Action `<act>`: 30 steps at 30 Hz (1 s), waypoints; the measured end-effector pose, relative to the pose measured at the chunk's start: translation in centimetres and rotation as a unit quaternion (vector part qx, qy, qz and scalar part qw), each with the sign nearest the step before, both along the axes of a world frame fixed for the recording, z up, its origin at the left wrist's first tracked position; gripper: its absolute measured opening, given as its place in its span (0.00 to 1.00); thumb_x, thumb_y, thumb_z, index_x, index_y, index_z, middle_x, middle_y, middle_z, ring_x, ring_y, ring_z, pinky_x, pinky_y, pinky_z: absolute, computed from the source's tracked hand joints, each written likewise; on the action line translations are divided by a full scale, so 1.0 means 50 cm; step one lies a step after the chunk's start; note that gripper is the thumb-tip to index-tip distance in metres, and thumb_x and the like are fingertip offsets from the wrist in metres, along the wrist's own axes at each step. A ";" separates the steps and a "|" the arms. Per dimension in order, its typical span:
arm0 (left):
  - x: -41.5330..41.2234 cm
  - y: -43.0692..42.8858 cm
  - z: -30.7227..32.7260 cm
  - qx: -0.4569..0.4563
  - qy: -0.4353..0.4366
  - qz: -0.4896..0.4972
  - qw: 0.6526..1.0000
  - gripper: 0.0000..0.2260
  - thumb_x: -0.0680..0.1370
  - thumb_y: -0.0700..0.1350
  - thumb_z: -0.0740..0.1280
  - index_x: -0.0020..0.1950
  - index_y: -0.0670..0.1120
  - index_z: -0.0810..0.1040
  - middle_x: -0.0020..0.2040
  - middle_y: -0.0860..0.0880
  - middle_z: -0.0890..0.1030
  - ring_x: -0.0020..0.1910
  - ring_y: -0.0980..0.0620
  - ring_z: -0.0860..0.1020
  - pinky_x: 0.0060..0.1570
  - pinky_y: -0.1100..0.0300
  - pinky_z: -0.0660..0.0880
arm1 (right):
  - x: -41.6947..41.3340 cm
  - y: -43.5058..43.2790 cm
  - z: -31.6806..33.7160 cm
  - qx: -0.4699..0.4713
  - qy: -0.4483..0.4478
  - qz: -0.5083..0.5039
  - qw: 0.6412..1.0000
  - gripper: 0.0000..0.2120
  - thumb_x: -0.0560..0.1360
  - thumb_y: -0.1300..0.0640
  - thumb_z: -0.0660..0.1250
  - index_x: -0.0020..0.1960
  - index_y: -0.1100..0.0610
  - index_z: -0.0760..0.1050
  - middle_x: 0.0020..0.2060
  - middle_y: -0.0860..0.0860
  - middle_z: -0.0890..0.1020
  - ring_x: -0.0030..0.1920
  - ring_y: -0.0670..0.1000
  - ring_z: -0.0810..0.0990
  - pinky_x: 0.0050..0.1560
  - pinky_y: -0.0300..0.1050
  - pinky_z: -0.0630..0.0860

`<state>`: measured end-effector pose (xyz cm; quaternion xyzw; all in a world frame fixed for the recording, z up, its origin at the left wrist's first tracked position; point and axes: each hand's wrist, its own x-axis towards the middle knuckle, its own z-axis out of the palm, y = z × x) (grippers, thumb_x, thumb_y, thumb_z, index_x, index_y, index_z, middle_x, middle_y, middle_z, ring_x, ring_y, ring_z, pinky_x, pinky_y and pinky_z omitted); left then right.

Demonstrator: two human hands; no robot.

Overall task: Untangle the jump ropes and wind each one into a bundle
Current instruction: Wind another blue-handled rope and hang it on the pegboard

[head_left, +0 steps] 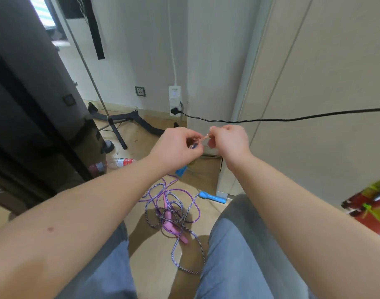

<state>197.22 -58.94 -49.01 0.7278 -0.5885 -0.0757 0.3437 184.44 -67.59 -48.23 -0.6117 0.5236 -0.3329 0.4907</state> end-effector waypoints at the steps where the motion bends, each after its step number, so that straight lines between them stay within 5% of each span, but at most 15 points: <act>1: -0.004 -0.001 0.007 -0.002 -0.008 0.012 1.000 0.13 0.72 0.50 0.68 0.54 0.54 0.85 0.43 0.58 0.84 0.44 0.62 0.81 0.52 0.62 0.79 | -0.004 -0.005 0.010 0.016 -0.009 -0.011 1.000 0.10 0.68 0.55 0.66 0.30 0.58 0.78 0.27 0.51 0.84 0.41 0.58 0.85 0.45 0.54 0.80; 5: -0.012 -0.005 0.038 0.018 -0.002 0.029 0.999 0.13 0.71 0.52 0.66 0.52 0.56 0.86 0.40 0.59 0.84 0.43 0.61 0.81 0.50 0.59 0.81 | -0.016 -0.020 0.036 0.053 -0.062 -0.046 0.996 0.09 0.67 0.58 0.67 0.29 0.56 0.77 0.25 0.51 0.82 0.39 0.61 0.84 0.43 0.56 0.79; 10: 0.001 -0.017 0.043 0.060 0.005 0.032 0.998 0.08 0.71 0.55 0.72 0.47 0.54 0.85 0.39 0.58 0.84 0.43 0.60 0.81 0.50 0.59 0.79 | -0.020 -0.023 0.029 0.062 -0.103 0.017 0.993 0.07 0.75 0.59 0.67 0.39 0.57 0.77 0.30 0.51 0.81 0.34 0.51 0.81 0.39 0.46 0.75; 15: 0.025 -0.037 0.005 0.107 0.060 -0.012 0.992 0.11 0.75 0.55 0.72 0.53 0.52 0.83 0.46 0.57 0.84 0.46 0.62 0.80 0.49 0.67 0.75 | 0.006 -0.047 -0.006 0.040 -0.100 0.073 0.991 0.10 0.80 0.56 0.65 0.41 0.58 0.76 0.33 0.51 0.80 0.37 0.52 0.82 0.42 0.52 0.81; 20: 0.087 -0.109 -0.059 0.086 0.171 0.018 0.981 0.09 0.79 0.51 0.66 0.56 0.54 0.83 0.48 0.58 0.84 0.50 0.58 0.81 0.54 0.51 0.80 | 0.057 -0.107 -0.044 0.036 -0.074 0.121 0.989 0.07 0.79 0.58 0.65 0.42 0.55 0.77 0.36 0.51 0.82 0.38 0.51 0.81 0.40 0.48 0.77; 25: 0.198 -0.216 -0.122 0.109 0.201 0.016 0.973 0.09 0.77 0.50 0.67 0.55 0.53 0.83 0.42 0.50 0.85 0.40 0.54 0.80 0.48 0.54 0.79 | 0.159 -0.211 -0.104 -0.027 0.011 0.166 0.986 0.08 0.79 0.57 0.64 0.43 0.52 0.78 0.39 0.52 0.83 0.36 0.48 0.79 0.43 0.57 0.82; 30: 0.306 -0.312 -0.172 0.140 0.222 0.016 0.965 0.05 0.73 0.53 0.70 0.45 0.53 0.83 0.35 0.56 0.81 0.34 0.58 0.75 0.43 0.57 0.77 | 0.284 -0.317 -0.140 -0.013 0.054 0.215 0.975 0.06 0.80 0.56 0.64 0.46 0.49 0.79 0.38 0.47 0.83 0.34 0.42 0.80 0.41 0.43 0.80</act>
